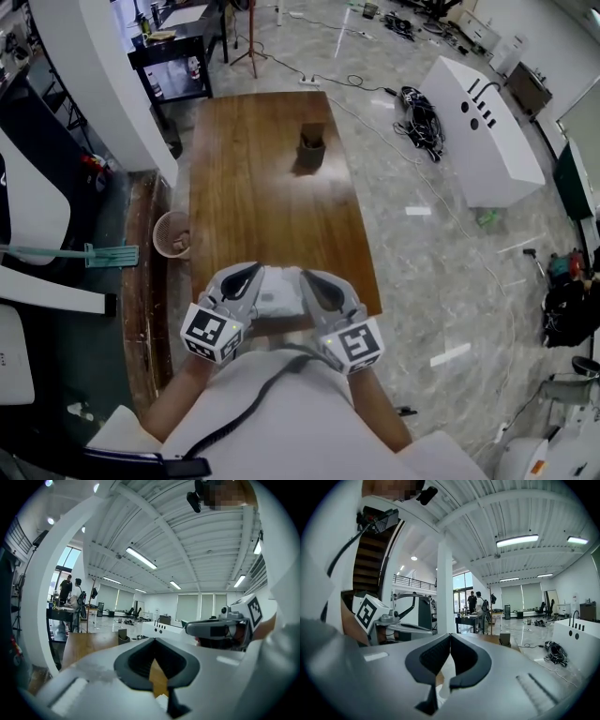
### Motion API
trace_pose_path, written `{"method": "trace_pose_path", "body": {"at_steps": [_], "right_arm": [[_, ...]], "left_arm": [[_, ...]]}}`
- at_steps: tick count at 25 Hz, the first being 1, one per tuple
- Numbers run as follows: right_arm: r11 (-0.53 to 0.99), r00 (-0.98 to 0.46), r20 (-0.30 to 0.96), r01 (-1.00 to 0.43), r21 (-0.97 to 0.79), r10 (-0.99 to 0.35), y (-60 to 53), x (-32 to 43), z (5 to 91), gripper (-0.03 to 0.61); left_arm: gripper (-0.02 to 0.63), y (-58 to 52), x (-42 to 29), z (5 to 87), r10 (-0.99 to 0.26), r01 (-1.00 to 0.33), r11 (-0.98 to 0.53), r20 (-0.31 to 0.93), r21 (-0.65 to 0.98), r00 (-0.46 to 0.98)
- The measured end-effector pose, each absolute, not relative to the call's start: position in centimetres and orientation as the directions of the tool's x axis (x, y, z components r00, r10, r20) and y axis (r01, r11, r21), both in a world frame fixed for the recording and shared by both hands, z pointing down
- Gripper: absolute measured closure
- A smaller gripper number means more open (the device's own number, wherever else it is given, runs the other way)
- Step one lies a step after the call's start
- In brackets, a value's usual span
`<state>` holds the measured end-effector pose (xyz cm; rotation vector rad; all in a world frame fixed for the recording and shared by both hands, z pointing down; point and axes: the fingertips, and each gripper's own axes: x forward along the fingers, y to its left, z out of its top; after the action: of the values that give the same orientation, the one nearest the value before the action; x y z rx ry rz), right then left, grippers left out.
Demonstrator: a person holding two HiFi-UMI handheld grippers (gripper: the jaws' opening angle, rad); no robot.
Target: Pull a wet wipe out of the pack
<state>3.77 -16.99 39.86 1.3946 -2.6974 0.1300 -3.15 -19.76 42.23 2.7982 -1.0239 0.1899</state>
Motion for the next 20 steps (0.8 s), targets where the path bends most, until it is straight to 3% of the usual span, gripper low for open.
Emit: {"method": "trace_pose_path", "body": {"at_steps": [10, 20], "right_arm": [[0.537, -0.537, 0.02, -0.843, -0.035, -0.843, -18.0, 5.4, 35.4, 0.568], [0.541, -0.542, 0.001, -0.839, -0.058, -0.841, -18.1, 5.8, 34.8, 0.569]], "left_arm": [[0.607, -20.3, -2.8, 38.1, -0.645, -0.652, -0.755, 0.099, 0.07, 0.758], [0.607, -20.3, -2.9, 37.2, -0.663, -0.667, -0.742, 0.076, 0.06, 0.745]]}}
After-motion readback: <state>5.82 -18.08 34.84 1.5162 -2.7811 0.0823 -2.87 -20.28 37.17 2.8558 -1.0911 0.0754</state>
